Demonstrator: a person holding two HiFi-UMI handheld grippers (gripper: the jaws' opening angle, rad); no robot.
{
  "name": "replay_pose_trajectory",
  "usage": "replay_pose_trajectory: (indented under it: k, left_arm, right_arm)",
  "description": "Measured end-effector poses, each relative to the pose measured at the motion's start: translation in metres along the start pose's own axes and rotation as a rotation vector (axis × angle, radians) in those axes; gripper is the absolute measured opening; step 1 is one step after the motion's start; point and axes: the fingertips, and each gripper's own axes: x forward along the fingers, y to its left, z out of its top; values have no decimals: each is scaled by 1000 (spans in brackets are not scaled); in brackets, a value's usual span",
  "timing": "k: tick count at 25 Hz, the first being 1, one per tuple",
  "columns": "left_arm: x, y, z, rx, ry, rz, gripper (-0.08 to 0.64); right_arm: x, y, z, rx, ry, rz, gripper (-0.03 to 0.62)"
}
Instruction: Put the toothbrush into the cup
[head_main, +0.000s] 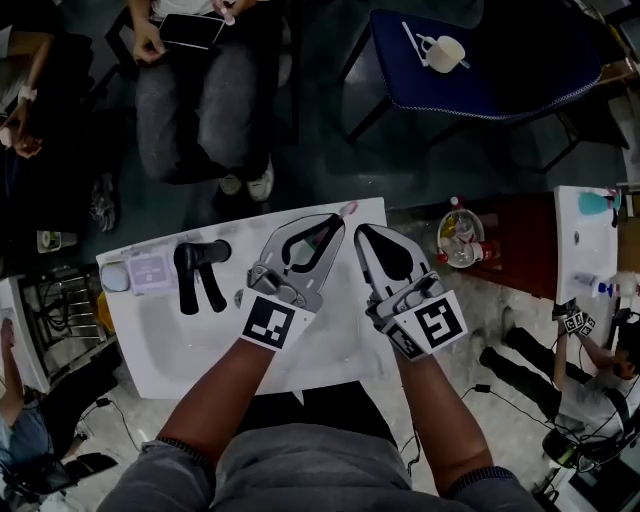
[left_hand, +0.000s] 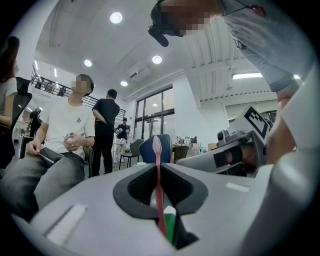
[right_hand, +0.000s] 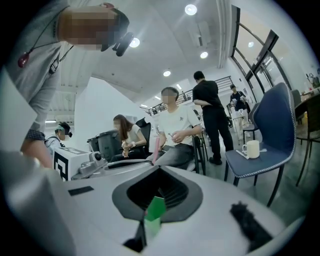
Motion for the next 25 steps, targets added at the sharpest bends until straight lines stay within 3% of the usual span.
replay_pose_trajectory:
  k: [25]
  left_arm:
    - [-1,2,-35,-49,58,36,49]
  right_arm:
    - [5,1,-17,27,13,14,14]
